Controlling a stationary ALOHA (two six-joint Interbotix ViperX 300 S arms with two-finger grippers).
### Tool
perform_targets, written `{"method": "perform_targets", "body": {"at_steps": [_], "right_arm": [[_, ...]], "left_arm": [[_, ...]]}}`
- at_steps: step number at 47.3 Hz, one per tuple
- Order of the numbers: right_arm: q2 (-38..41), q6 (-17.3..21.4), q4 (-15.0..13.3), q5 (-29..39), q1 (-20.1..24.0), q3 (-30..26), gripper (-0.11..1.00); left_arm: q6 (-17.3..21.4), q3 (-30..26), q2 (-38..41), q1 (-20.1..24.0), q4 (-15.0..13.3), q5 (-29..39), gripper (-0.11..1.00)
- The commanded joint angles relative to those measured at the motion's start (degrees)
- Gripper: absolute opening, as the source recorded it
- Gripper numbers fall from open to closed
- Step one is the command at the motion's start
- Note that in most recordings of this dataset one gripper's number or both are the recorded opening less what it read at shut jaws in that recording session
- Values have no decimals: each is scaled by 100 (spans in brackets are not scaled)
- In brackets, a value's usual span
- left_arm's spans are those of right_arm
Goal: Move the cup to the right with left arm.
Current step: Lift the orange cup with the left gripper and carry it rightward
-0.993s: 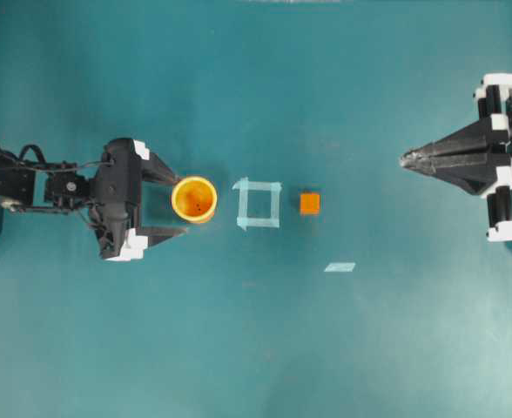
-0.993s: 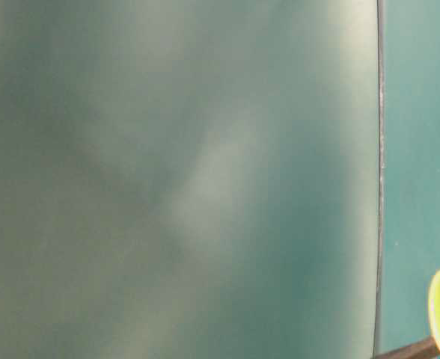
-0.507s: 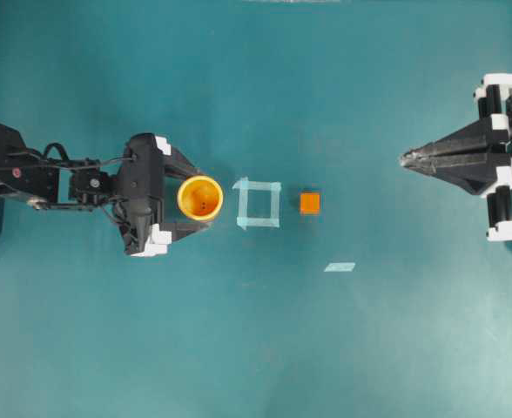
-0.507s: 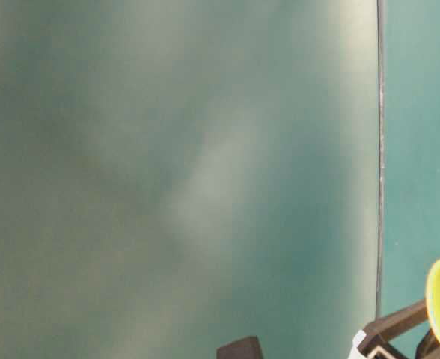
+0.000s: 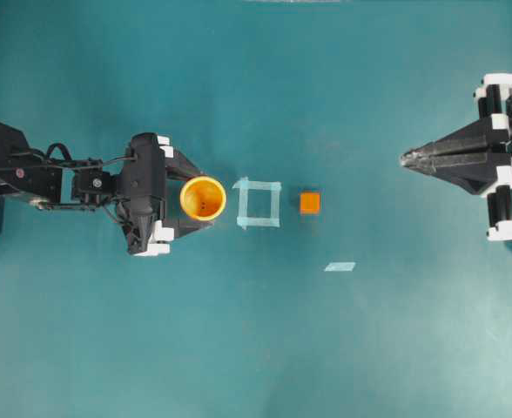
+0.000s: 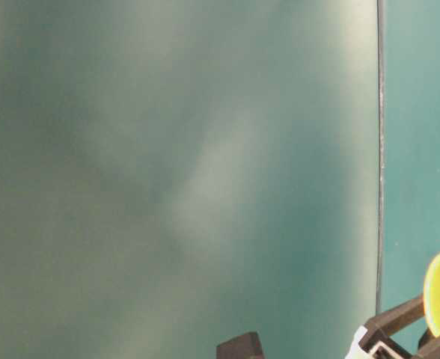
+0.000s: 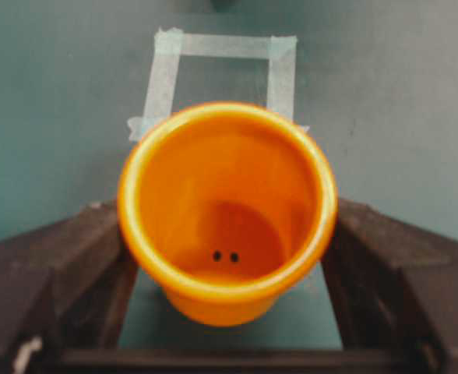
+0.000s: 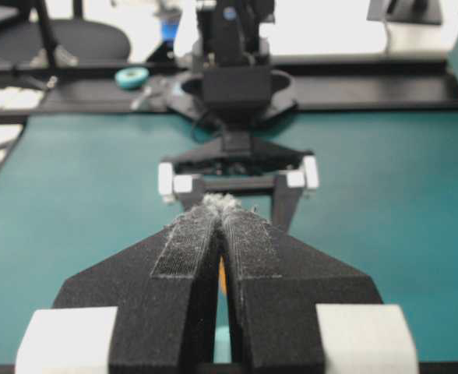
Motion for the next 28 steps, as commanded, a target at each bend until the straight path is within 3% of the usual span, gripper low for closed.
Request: {"method": "perform_targets", "body": {"at_steps": [1,28], "right_arm": [[0,26,18,-18,-9,-185,-1],[0,18,18,-18,-9,-193,-1]], "left_arm": [[9,-79,-193,-9,9,-35,70],[-70,-624,-360,0,9,264,66]]}}
